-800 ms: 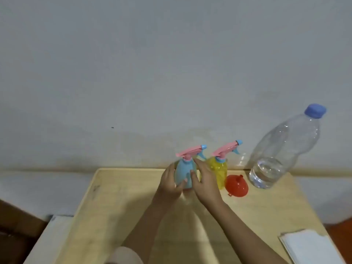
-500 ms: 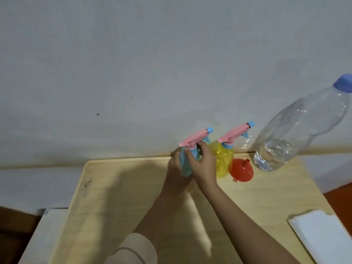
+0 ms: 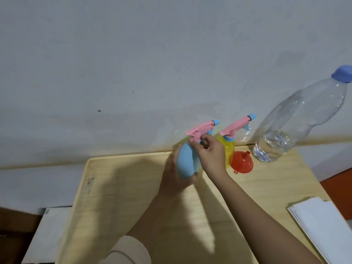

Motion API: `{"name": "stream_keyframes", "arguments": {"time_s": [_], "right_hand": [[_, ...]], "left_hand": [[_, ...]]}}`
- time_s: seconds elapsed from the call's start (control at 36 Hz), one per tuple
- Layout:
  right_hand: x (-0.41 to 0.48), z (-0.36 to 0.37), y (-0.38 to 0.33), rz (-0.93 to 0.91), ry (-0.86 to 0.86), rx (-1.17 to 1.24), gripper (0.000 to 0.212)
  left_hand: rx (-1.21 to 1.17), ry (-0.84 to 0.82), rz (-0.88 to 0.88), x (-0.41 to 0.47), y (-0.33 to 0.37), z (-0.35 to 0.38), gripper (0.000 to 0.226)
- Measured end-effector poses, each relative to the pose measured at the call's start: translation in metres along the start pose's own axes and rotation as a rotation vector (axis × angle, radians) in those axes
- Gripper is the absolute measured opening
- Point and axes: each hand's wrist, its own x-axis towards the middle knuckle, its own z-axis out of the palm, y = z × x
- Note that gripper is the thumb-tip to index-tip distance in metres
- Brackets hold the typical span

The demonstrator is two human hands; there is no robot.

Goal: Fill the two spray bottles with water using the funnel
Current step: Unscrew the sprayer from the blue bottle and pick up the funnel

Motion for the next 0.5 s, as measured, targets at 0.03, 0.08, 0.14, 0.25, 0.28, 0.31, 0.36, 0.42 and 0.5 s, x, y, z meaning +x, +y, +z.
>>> {"name": "stream_keyframes", "arguments": {"time_s": [0.03, 0.08, 0.14, 0.25, 0.28, 0.31, 0.36, 0.42, 0.5], "right_hand": [[-0.001, -0.001, -0.003, 0.003, -0.018, 0.016, 0.039], [0.000, -0.002, -0.006, -0.005, -0.049, 0.057, 0.040], [0.001, -0.005, -0.011, -0.017, -0.081, 0.102, 0.039], [0.003, -0.008, -0.021, -0.045, -0.135, 0.153, 0.035], [0.004, -0.008, -0.024, -0.056, -0.141, 0.150, 0.035], [0.005, -0.008, -0.025, -0.063, -0.146, 0.140, 0.035], [0.006, -0.008, -0.026, -0.075, -0.155, 0.121, 0.031], [0.005, -0.008, -0.027, -0.081, -0.165, 0.132, 0.028], [0.004, -0.009, -0.027, -0.075, -0.193, 0.180, 0.039]], "left_hand": [[0.008, 0.003, 0.015, -0.003, 0.003, -0.003, 0.094], [0.036, 0.002, 0.036, -0.008, 0.006, -0.010, 0.095], [0.060, -0.011, 0.032, -0.010, 0.011, -0.018, 0.098], [0.052, -0.033, 0.015, -0.009, 0.026, -0.029, 0.093], [0.046, -0.039, 0.007, -0.009, 0.028, -0.031, 0.093], [0.040, -0.043, -0.002, -0.009, 0.029, -0.032, 0.094], [0.018, -0.054, -0.019, -0.011, 0.028, -0.034, 0.096], [-0.001, -0.071, -0.023, -0.013, 0.029, -0.036, 0.096], [-0.026, -0.092, -0.009, -0.016, 0.038, -0.041, 0.089]]}}
